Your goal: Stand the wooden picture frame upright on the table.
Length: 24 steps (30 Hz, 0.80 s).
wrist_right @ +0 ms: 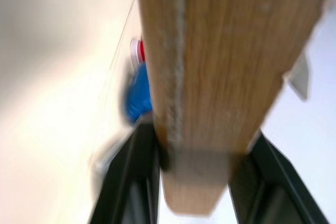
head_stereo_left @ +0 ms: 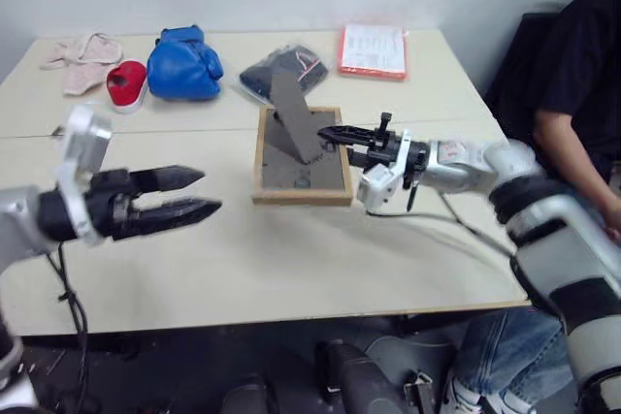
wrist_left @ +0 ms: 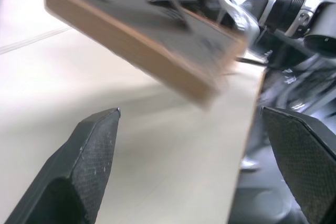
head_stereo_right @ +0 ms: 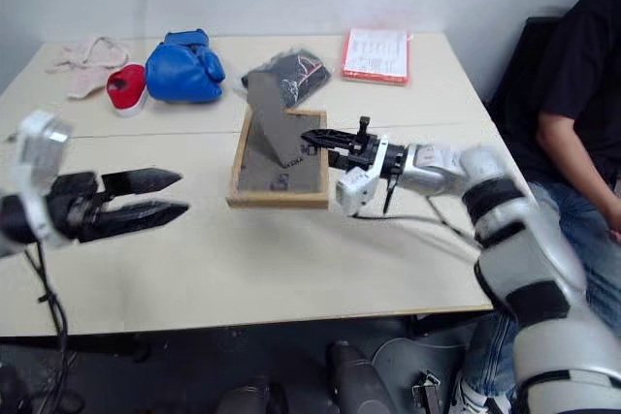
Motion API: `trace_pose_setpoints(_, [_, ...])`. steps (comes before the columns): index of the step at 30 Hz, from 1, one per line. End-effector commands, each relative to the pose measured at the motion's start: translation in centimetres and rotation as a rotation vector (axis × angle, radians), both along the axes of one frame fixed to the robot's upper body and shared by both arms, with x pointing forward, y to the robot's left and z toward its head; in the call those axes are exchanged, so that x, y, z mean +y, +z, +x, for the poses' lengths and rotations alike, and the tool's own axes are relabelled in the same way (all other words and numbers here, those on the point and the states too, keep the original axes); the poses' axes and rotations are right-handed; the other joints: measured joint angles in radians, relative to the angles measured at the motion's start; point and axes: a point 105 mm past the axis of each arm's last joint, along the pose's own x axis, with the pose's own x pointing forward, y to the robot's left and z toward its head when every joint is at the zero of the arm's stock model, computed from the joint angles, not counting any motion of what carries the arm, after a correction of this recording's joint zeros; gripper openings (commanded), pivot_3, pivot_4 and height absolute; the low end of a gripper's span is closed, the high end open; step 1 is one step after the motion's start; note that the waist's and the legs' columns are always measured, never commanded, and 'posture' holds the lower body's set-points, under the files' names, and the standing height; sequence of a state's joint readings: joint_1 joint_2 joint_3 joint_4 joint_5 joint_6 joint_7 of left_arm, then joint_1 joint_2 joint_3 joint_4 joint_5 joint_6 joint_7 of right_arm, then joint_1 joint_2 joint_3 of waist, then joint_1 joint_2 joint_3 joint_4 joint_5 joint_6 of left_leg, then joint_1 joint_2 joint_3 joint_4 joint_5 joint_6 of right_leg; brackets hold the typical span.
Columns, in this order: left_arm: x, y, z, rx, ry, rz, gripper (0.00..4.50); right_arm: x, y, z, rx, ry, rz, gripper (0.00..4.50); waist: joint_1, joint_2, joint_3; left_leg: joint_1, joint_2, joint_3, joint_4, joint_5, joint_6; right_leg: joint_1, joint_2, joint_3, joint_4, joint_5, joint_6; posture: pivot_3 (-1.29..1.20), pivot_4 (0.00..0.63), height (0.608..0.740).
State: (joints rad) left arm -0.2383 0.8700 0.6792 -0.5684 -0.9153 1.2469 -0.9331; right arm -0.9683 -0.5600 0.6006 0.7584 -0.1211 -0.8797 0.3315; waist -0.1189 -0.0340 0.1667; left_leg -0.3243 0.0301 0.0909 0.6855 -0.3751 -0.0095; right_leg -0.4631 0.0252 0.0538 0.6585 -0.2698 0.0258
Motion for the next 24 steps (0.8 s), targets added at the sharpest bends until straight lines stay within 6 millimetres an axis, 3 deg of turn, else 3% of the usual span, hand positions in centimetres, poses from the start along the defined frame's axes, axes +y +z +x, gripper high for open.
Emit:
trace_pose_setpoints(1, [-0.4, 1.4, -0.1, -0.171, 0.042, 0.026, 4.50, 0.7, 2.7, -1.0, 0.655, 0.167, 0.260, 1.22, 0.017, 0.004, 0.002, 0.000, 0.000, 0.000, 0.001, 0.000, 0.000, 0.001, -0.001, 0.000, 0.001, 0.000, 0.000, 0.00, 0.150, 0.740])
trace_pose_setpoints(5, [-0.5, 1.6, 1.1, -0.227, 0.092, 0.011, 4.50, 1.4, 1.4, -2.5, 1.008, 0.252, 0.276, 1.22, 0.045, 0.005, 0.003, 0.001, -0.001, -0.002, 0.005, -0.003, 0.006, 0.002, -0.002, -0.001, 0.001, 0.000, 0.001, 0.00, 0.150, 0.740])
trace_pose_setpoints(7, [-0.4, 1.8, 1.5, -0.240, 0.098, 0.003, 4.50, 1.7, 0.2, -2.3, 1.153, 0.219, 0.299, 1.22, 0.049, 0.005, 0.003, 0.001, -0.001, -0.002, 0.004, -0.004, 0.005, 0.001, -0.002, -0.003, 0.000, 0.000, -0.001, 0.00, 0.150, 0.740])
trace_pose_setpoints(10, [-0.4, 1.7, 1.9, -0.242, 0.094, -0.003, 4.50, 2.0, -1.5, -1.3, 1.215, 0.141, 0.333, 1.22, 0.050, 0.004, 0.002, 0.000, -0.001, -0.001, 0.002, -0.002, 0.002, 0.000, -0.002, -0.002, -0.002, 0.000, -0.001, 0.00, 0.150, 0.740])
trace_pose_setpoints(12, [-0.4, 1.1, 2.1, -0.233, 0.081, 0.017, 4.50, 2.1, -4.6, -1.1, 1.325, 0.067, 0.293, 1.22, 0.047, 0.004, 0.002, -0.001, -0.001, -0.001, 0.001, -0.001, 0.000, -0.001, -0.002, -0.002, -0.002, 0.000, -0.001, 0.00, 0.150, 0.740])
trace_pose_setpoints(14, [-0.5, 0.8, 2.1, -0.223, 0.065, 0.026, 4.50, 2.1, -6.4, -1.3, 1.298, 0.034, 0.226, 1.22, 0.046, 0.004, 0.002, -0.002, -0.002, -0.001, 0.000, -0.001, 0.000, -0.002, -0.002, -0.002, -0.004, 0.000, -0.001, 0.00, 0.150, 0.740])
trace_pose_setpoints(19, [-0.1, 1.0, 2.2, -0.219, 0.052, 0.042, 4.50, 1.6, -5.6, -2.0, 1.332, 0.060, 0.230, 2.73, 0.041, 0.003, 0.002, -0.002, -0.002, -0.001, 0.000, -0.001, 0.001, -0.002, -0.002, -0.002, -0.005, 0.000, -0.001, 0.00, 0.150, 0.740])
trace_pose_setpoints(24, [0.4, 1.1, 2.6, -0.222, 0.047, 0.061, 4.50, -2.0, -2.4, -3.3, 1.308, 0.036, 0.238, 4.43, 0.043, 0.004, 0.002, -0.003, -0.002, -0.001, 0.000, -0.001, 0.001, -0.003, -0.002, -0.002, -0.005, 0.000, -0.001, 0.00, 0.150, 0.740])
